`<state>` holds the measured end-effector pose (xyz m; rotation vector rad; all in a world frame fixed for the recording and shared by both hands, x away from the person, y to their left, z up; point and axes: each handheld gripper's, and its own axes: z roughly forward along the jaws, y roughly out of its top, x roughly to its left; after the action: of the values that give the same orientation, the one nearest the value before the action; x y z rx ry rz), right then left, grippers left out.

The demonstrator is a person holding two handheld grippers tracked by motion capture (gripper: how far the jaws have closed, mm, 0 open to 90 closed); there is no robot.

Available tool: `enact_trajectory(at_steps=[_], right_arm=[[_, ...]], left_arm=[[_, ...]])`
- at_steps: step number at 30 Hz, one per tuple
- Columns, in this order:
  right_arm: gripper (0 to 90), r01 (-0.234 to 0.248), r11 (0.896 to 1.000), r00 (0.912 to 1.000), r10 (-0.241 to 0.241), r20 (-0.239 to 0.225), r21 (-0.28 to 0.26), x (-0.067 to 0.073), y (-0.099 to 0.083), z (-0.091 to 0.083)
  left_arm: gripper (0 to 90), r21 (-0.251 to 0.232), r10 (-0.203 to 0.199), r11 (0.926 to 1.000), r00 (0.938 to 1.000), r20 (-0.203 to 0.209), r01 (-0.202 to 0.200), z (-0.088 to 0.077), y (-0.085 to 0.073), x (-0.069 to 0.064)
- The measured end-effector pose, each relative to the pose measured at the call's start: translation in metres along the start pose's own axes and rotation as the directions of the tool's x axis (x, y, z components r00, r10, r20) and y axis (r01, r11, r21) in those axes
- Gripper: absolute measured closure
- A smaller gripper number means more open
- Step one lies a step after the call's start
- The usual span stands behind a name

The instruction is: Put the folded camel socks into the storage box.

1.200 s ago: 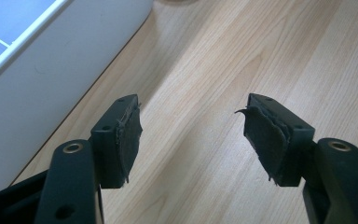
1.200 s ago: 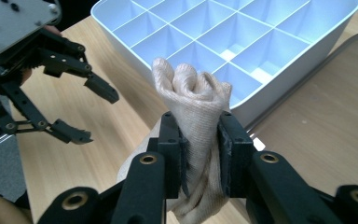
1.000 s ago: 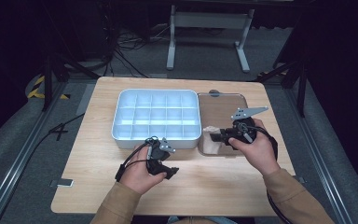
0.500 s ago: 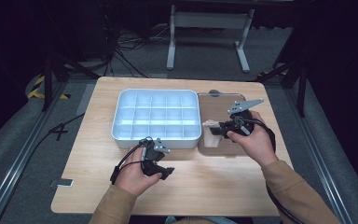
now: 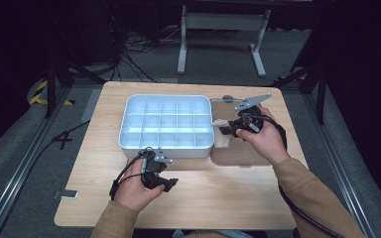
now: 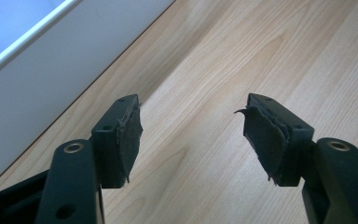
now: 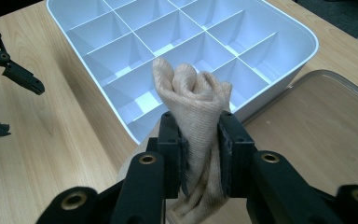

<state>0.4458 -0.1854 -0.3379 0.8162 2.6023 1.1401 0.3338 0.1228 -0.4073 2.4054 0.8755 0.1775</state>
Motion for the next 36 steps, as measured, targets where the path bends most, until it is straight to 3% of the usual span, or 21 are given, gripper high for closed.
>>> enact_trajectory(at_steps=[8, 13, 23, 28, 30, 36], right_arm=[[73.6, 0.021, 0.999, 0.9997, -0.021, -0.009, 0.028, -0.010, 0.016, 0.003], [73.4, 0.068, 0.997, 0.9972, -0.067, -0.033, 0.038, -0.018, 0.024, 0.010], [73.1, 0.102, 0.994, 0.9947, -0.101, -0.022, 0.051, -0.025, 0.036, 0.017], [73.1, 0.168, 0.983, 0.9854, -0.165, -0.042, 0.076, -0.026, 0.042, 0.022], [73.1, 0.206, 0.974, 0.9781, -0.203, -0.044, 0.092, -0.024, 0.046, 0.026], [73.1, 0.240, 0.963, 0.9706, -0.237, -0.045, 0.122, -0.014, 0.053, 0.040]], left_arm=[[37.0, 0.001, -0.008, 1.0000, 1.0000, -0.004, 0.008, -0.001, 0.000, 0.002], [37.0, -0.008, -0.004, 1.0000, 1.0000, -0.005, 0.004, -0.001, 0.000, 0.003], [37.0, -0.007, -0.011, 0.9999, 0.9999, -0.001, 0.011, -0.003, -0.001, 0.006], [37.0, 0.001, -0.013, 0.9999, 0.9999, -0.001, 0.013, -0.003, -0.001, 0.006], [37.0, 0.000, -0.010, 0.9999, 0.9999, -0.003, 0.010, -0.004, -0.001, 0.006], [37.0, 0.001, -0.022, 0.9997, 0.9997, -0.008, 0.023, -0.007, -0.006, 0.006]])
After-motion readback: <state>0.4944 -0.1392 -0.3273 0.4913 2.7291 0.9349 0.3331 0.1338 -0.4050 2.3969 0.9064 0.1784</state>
